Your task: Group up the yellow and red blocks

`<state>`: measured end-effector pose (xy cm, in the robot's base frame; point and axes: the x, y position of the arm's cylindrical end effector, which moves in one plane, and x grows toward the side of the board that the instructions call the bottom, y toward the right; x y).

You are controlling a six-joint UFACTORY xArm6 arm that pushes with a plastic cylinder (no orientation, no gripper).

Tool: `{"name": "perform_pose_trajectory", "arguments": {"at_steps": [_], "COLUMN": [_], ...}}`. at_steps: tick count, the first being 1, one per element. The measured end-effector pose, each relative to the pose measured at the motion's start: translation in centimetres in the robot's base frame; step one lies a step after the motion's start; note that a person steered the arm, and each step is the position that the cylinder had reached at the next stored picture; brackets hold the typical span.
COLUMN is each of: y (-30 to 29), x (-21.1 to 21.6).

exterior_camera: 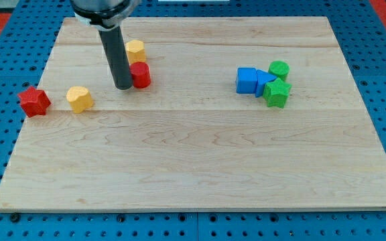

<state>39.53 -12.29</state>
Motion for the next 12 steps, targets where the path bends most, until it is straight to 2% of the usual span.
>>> {"name": "perform_pose_trajectory", "arguments": {"at_steps": [1,3,4,5,6,8,9,10,11,12], "y": [2.0,1.7,2.3,-0.9,-6.8,-5.3,-3.2,-4.1,-10.7,-10.9], "x": [1.6,-3.0,1.2,7.8,7.2,2.4,3.0,5.5,5.2,3.6]}}
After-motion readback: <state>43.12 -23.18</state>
